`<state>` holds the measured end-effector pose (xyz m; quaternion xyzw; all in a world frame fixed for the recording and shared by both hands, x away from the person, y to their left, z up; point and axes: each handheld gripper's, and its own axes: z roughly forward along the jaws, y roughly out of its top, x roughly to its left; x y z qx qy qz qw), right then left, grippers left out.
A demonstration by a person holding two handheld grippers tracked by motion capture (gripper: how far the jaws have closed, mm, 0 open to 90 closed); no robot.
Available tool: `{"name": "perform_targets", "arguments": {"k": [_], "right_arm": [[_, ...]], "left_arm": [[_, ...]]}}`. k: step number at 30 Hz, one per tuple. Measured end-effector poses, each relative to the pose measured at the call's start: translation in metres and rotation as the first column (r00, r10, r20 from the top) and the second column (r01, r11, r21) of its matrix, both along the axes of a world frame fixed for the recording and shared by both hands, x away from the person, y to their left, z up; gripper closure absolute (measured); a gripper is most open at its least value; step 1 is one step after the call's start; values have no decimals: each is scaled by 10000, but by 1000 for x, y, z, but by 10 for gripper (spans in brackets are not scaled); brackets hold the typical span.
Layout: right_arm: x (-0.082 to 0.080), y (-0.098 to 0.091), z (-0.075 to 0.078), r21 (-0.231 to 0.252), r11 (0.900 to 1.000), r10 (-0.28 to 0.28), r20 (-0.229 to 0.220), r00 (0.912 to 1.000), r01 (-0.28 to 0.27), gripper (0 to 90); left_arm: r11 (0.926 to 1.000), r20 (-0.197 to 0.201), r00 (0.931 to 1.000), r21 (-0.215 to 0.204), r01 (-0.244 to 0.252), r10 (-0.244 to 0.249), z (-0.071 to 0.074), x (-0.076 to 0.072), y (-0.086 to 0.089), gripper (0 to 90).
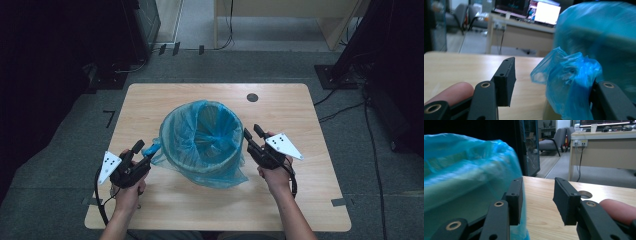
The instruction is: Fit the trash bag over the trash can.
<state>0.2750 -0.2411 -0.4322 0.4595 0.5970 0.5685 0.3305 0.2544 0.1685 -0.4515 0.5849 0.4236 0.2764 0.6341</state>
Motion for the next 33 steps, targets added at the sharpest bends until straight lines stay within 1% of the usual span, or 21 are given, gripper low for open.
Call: {"name": "perform_targets", "arguments": {"k": [2, 4, 5, 6, 7, 8, 9, 10, 13, 14, 16, 17, 19, 21, 22, 24, 26, 27, 29, 30, 33], "right_arm": [[-2, 4, 1, 32, 9999, 112, 46, 9999, -112, 608], [-3, 7, 1, -10, 9999, 100, 17, 9999, -100, 614], [-5, 9, 2, 37, 9999, 94, -21, 10000, -94, 614], [-8, 10, 1, 34, 10000, 25, -104, 9999, -24, 614], [-8, 10, 1, 34, 10000, 25, -104, 9999, -24, 614], [-9, 11, 1, 7, 10000, -35, -164, 9999, 35, 613], [-12, 11, -1, -11, 10000, -40, -208, 9998, 40, 611], [-14, 11, -3, 20, 10000, -9, -272, 9996, 10, 610], [-21, 10, -11, 39, 9999, 103, -315, 9994, -102, 606], [-22, 10, -14, -81, 9999, 148, -407, 9991, -152, 597], [-24, 10, -16, -668, 9976, 130, -429, 9990, -159, 587], [-25, 10, -17, -627, 9979, 109, -469, 9988, -139, 587], [-27, 8, -18, -323, 9993, 169, -602, 9980, -189, 587], [-28, 7, -20, -398, 9991, 87, -683, 9976, -114, 584], [-28, 8, -21, -414, 9991, 104, -736, 9972, -135, 582], [-29, 8, -22, -356, 9993, 104, -780, 9969, -132, 582], [-29, 9, -22, -357, 9993, 107, -779, 9969, -135, 582], [-29, 10, -22, -352, 9993, 115, -756, 9971, -142, 582], [-29, 11, -21, -338, 9994, 97, -683, 9976, -120, 582], [-29, 11, -20, -300, 9995, 82, -676, 9977, -102, 582], [-29, 13, -20, -277, 9996, 31, -671, 9977, -49, 582]], "left_arm": [[9998, 221, 9997, -125, 124, -121, 4, -4, -1, 429], [9989, 195, 9993, -321, 327, -321, 8, -5, 0, 401], [9996, 66, 9999, -252, 151, -149, 9, -5, 0, 384], [9998, -281, 9995, -109, -155, 152, 9, -3, 0, 389], [9983, -908, 9942, 157, -558, 570, 9, 1, 0, 389], [9949, -1846, 9787, 613, -802, 902, 6, 7, 2, 395], [9933, -2617, 9600, 828, -803, 994, 1, 12, 3, 392], [9936, -3168, 9440, 919, -657, 918, -7, 15, 6, 387], [9936, -3425, 9366, 1062, -391, 734, -24, 12, 5, 382], [9938, -3450, 9370, 1100, -169, 541, -27, 11, 3, 372], [9959, -3331, 9429, 839, 337, -38, -27, 8, 0, 339], [9964, -3255, 9452, 688, 497, -247, -26, 7, -1, 330], [9957, -2984, 9542, 787, 493, -237, -23, 4, -4, 299], [9928, -2642, 9644, 1129, 392, -81, -20, 1, -5, 276], [9928, -2503, 9681, 1130, 388, -94, -19, 0, -5, 276], [9954, -2024, 9791, 873, 400, -216, -15, -5, -3, 282], [9970, -1328, 9907, 665, 394, -303, -9, -11, -3, 324], [9976, -971, 9943, 493, 494, -444, -6, -14, -3, 337], [9971, -396, 9966, 248, 726, -716, -2, -18, -3, 352], [9963, -238, 9961, 132, 852, -849, -1, -20, -4, 359], [9907, -107, 9907, -121, 1357, -1359, -3, -18, -9, 369]]}}
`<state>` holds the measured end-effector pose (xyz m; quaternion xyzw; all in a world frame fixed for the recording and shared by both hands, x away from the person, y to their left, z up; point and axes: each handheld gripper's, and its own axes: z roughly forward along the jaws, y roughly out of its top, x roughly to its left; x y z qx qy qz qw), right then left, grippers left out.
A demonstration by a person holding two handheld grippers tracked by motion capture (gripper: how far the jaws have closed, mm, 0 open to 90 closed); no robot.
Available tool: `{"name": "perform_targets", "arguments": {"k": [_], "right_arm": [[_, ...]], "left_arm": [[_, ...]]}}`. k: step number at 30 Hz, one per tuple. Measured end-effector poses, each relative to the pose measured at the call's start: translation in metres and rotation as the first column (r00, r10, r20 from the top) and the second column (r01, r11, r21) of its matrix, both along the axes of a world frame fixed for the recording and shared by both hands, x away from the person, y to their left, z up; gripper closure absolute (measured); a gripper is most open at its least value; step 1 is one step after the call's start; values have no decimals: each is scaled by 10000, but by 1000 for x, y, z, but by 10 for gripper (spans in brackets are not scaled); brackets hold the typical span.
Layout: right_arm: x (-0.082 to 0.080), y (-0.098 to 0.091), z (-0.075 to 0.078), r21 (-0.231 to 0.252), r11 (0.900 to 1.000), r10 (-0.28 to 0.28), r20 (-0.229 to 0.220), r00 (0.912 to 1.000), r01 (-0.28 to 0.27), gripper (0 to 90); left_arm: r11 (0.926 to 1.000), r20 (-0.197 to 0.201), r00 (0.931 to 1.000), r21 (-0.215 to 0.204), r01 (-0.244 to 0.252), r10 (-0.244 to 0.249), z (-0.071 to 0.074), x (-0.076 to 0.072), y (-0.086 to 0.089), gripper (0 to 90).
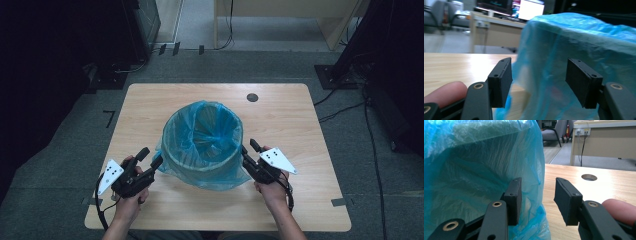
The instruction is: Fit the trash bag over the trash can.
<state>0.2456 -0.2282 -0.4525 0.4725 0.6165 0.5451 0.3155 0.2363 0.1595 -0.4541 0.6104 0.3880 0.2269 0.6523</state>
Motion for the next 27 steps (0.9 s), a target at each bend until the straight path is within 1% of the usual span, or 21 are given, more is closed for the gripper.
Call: {"name": "perform_targets", "arguments": {"k": [2, 3, 4, 5, 6, 7, 9, 10, 11, 12, 14, 16, 17, 18, 19, 21, 22, 23, 24, 26, 27], "right_arm": [[0, 1, -1, -9, 10000, -23, 0, 10000, 23, 581], [0, 1, -1, -27, 10000, -16, -20, 10000, 16, 581], [0, 2, -1, -34, 10000, -7, -45, 10000, 7, 581], [0, 2, -2, -26, 10000, -9, -56, 10000, 8, 581], [0, 2, -2, -32, 10000, -15, -67, 10000, 15, 581], [0, 2, -3, -47, 10000, -10, -75, 10000, 9, 580], [0, 1, -3, -52, 10000, -8, -82, 10000, 7, 580], [0, 1, -4, -89, 10000, -5, -89, 10000, 4, 580], [0, 1, -5, -78, 10000, -9, -146, 9999, 8, 580], [0, 1, -5, -72, 10000, -19, -181, 9998, 18, 580], [0, 1, -7, -140, 9999, -30, -175, 9998, 28, 580], [1, 1, -9, -181, 9998, -62, -216, 9997, 58, 580], [1, 1, -10, -210, 9998, -77, -231, 9997, 72, 580], [1, 1, -11, -242, 9997, -86, -232, 9997, 80, 581], [1, 2, -12, -297, 9995, -111, -248, 9996, 103, 580], [1, 2, -14, -397, 9991, -140, -267, 9995, 129, 581], [1, 3, -15, -483, 9987, -161, -284, 9995, 147, 580], [1, 3, -17, -554, 9983, -182, -309, 9994, 165, 580], [1, 3, -18, -611, 9980, -186, -327, 9993, 165, 580], [2, 4, -21, -684, 9975, -197, -393, 9990, 169, 581], [2, 4, -23, -724, 9972, -230, -461, 9987, 196, 580]], "left_arm": [[9990, -141, 9992, 217, 384, -381, -4, 5, -7, 325], [9978, -231, 9984, 403, 518, -509, -6, 8, -10, 320], [9966, -325, 9974, 482, 663, -648, -9, 10, -14, 345], [9949, -335, 9954, 426, 916, -902, -11, 12, -16, 414], [9938, -324, 9939, 314, 1065, -1055, -13, 14, -17, 465], [9930, -390, 9929, 318, 1140, -1128, -15, 16, -19, 545], [9926, -651, 9924, 548, 1084, -1048, -17, 20, -22, 756], [9918, -916, 9900, 593, 1133, -1077, -19, 22, -24, 885], [9898, -1024, 9873, 624, 1284, -1216, -21, 23, -24, 900], [9887, -1084, 9865, 722, 1311, -1229, -22, 24, -25, 900], [9866, -1395, 9835, 986, 1298, -1154, -26, 25, -27, 900], [9828, -1825, 9792, 1435, 1163, -892, -32, 27, -30, 900], [9788, -2060, 9755, 1704, 1136, -773, -36, 28, -32, 900], [9729, -2262, 9722, 2046, 1079, -602, -40, 29, -34, 900], [9639, -2497, 9677, 2470, 997, -361, -43, 31, -38, 900], [9375, -3004, 9537, 3351, 939, 119, -51, 33, -44, 900], [9220, -3269, 9443, 3756, 943, 366, -53, 35, -47, 900], [9091, -3486, 9349, 4074, 875, 662, -55, 36, -50, 900], [8939, -3675, 9252, 4405, 832, 950, -55, 37, -52, 900], [8592, -4206, 8906, 5066, 720, 1733, -58, 40, -55, 900], [8643, -4336, 8831, 4982, 691, 1793, -58, 40, -54, 900]]}}
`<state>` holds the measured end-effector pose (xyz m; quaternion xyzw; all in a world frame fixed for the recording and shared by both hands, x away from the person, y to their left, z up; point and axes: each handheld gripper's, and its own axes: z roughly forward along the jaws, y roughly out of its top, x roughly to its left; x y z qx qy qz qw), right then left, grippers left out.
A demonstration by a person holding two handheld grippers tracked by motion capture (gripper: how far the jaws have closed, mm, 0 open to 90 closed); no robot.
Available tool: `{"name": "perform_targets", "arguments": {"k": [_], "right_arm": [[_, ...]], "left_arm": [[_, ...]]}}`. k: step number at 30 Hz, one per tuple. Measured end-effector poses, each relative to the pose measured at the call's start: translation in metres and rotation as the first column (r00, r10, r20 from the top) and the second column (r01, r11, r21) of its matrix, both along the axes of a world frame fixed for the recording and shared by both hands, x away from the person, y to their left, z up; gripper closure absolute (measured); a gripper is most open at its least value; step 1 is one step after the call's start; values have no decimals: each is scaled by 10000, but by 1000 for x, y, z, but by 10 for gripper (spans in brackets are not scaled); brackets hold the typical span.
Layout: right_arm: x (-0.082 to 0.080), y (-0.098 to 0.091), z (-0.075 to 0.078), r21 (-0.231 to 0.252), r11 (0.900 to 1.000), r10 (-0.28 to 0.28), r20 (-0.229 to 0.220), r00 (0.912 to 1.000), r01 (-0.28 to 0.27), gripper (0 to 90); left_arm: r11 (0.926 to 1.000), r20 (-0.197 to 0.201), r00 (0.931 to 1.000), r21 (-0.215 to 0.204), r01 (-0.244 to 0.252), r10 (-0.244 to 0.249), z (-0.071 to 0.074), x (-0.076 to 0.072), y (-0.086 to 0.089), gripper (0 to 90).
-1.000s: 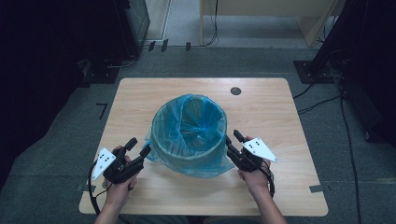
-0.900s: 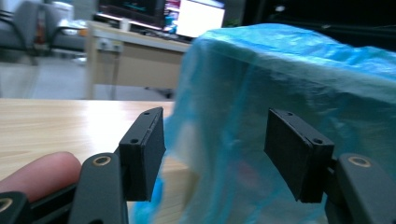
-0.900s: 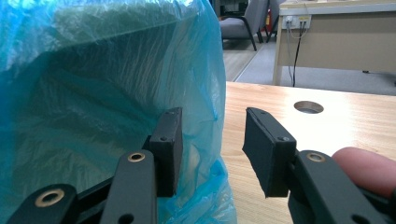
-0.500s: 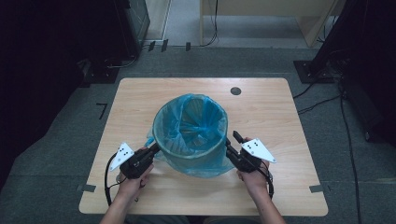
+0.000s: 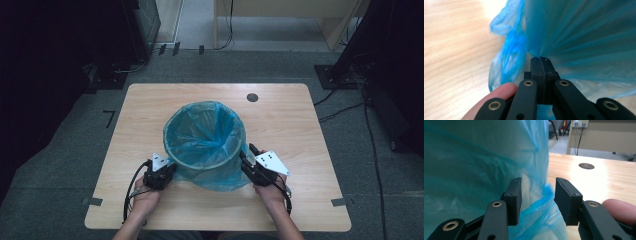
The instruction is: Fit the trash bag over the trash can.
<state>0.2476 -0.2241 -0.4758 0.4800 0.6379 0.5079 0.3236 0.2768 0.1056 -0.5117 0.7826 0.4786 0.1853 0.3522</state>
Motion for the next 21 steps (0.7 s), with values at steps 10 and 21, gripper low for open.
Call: {"name": "perform_targets", "arguments": {"k": [10, 21], "right_arm": [[6, 7, -23, -1111, 9938, -86, -1128, 9936, -40, 676], [19, -20, -45, -1912, 9742, -1780, -3257, 9286, 1197, 900]], "left_arm": [[9962, 326, 9990, -835, -267, 295, 3, -5, 15, 856], [9976, 116, 9985, -454, -523, 528, 0, -4, 24, 900]]}}
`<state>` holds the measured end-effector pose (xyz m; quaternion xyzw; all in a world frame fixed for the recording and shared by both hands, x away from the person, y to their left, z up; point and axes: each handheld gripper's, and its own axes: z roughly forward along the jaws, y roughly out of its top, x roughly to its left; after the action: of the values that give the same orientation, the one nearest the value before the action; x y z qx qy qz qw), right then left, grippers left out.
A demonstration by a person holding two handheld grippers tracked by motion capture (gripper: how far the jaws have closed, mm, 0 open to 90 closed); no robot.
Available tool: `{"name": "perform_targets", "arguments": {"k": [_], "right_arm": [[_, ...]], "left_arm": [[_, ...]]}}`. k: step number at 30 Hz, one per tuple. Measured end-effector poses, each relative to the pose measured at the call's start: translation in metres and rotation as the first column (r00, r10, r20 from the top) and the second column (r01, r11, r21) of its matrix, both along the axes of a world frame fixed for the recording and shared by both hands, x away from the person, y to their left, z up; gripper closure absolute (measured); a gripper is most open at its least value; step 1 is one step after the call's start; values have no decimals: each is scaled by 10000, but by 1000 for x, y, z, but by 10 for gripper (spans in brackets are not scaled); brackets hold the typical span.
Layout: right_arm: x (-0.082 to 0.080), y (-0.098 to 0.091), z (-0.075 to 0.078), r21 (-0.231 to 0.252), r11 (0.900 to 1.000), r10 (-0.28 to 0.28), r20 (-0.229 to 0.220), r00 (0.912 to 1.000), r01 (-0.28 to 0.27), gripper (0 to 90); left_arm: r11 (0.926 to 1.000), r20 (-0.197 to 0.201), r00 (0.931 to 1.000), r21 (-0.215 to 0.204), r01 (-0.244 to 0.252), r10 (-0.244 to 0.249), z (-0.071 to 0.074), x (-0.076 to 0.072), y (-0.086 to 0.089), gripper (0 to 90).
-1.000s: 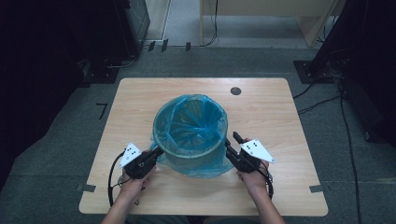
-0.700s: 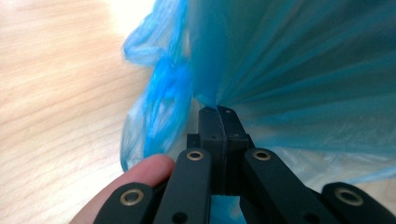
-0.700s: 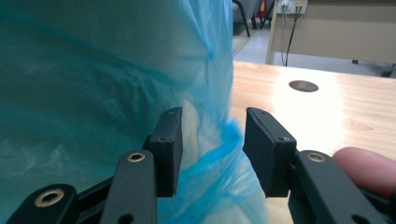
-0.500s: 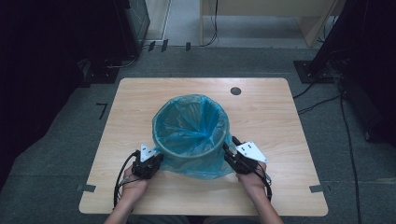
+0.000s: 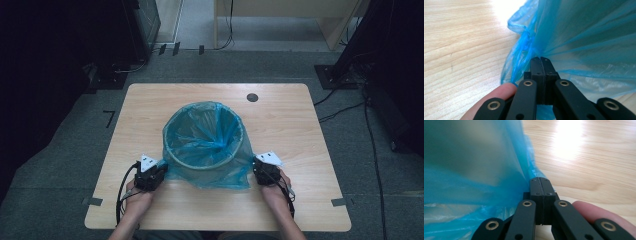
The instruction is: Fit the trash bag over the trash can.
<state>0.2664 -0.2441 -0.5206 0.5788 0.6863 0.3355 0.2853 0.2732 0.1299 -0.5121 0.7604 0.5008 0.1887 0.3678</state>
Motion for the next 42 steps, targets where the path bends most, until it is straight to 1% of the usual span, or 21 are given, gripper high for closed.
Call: {"name": "perform_targets", "arguments": {"k": [5, 7, 8, 9, 10, 12, 13, 15, 17, 21, 22, 24, 29, 31, 33, 35, 37, 38, 39, 41, 42], "right_arm": [[-1, -10, -1, 10, 9997, -248, -227, 9994, 249, 900], [-1, -12, -1, 36, 9997, -235, -220, 9995, 236, 900], [-1, -13, 0, 159, 9998, -147, -164, 9998, 149, 900], [-2, -15, 1, 485, 9986, 198, 126, 9997, -204, 782], [-4, -16, 2, 736, 9951, 618, 659, 9959, -667, 646], [-8, -18, 7, 861, 9881, 1150, 1403, 9834, -1278, 508], [-9, -20, 10, 1044, 9836, 1293, 1597, 9787, -1470, 458], [-12, -24, 15, 1337, 9746, 1490, 2109, 9661, -1795, 417], [-16, -28, 20, 1260, 9672, 1816, 2636, 9474, -2204, 406], [-22, -35, 29, 1363, 9568, 1994, 3361, 9205, -2570, 377], [-24, -37, 32, 1397, 9572, 1908, 3544, 9154, -2535, 372], [-25, -39, 35, 1526, 9582, 1711, 3723, 9122, -2420, 387], [-26, -43, 43, 1459, 9570, 1713, 4133, 8943, -2507, 408], [-27, -44, 45, 1534, 9507, 1798, 4350, 8823, -2694, 440], [-28, -44, 47, 1558, 9494, 1815, 4368, 8811, -2728, 499], [-28, -45, 49, 1359, 9469, 2073, 4343, 8766, -2913, 564], [-28, -44, 52, 1170, 9429, 2353, 4292, 8720, -3120, 606], [-29, -43, 54, 1127, 9427, 2402, 4238, 8733, -3140, 629], [-29, -42, 57, 1038, 9463, 2364, 4242, 8742, -3063, 662], [-29, -41, 63, 882, 9427, 2587, 4162, 8717, -3219, 723], [-27, -41, 67, 747, 9424, 2710, 4011, 8750, -3261, 751]], "left_arm": [[9990, -42, 10000, 451, 49, -47, 0, -1, -3, 900], [9996, -3, 10000, 289, 20, -20, 0, -1, -2, 898], [10000, 186, 9998, 71, 60, -61, 0, -2, 0, 853], [9997, 534, 9984, -188, 185, -175, 1, -4, 1, 746], [9992, 991, 9948, -290, 257, -228, 3, -6, 3, 621], [9998, 1786, 9839, -171, 61, -29, 6, -11, 4, 377], [9997, 1944, 9809, -251, 8, 41, 7, -12, 6, 332], [9973, 1928, 9812, -736, 72, 72, 8, -11, 12, 277], [9957, 2038, 9790, -917, 99, 90, 10, -11, 16, 250], [9914, 2522, 9676, -1290, 220, 113, 13, -15, 22, 189], [9914, 2652, 9641, -1298, 189, 163, 15, -16, 23, 183], [9896, 2787, 9600, -1432, 132, 275, 17, -16, 25, 160], [9884, 2652, 9635, -1519, 50, 359, 18, -17, 33, 99], [9867, 2506, 9667, -1623, -102, 513, 18, -17, 38, 88], [9849, 2350, 9700, -1718, -210, 617, 18, -16, 45, 76], [9835, 2057, 9765, -1790, -267, 639, 18, -15, 51, 14], [9885, 1925, 9784, -1434, -484, 759, 16, -16, 54, 3], [9914, 1884, 9789, -1174, -581, 797, 14, -16, 56, 1], [9932, 1751, 9813, -976, -629, 794, 13, -16, 57, 0], [9954, 1333, 9880, -667, -691, 775, 11, -18, 60, 0], [9966, 1207, 9899, -434, -695, 743, 10, -19, 61, 0]]}}
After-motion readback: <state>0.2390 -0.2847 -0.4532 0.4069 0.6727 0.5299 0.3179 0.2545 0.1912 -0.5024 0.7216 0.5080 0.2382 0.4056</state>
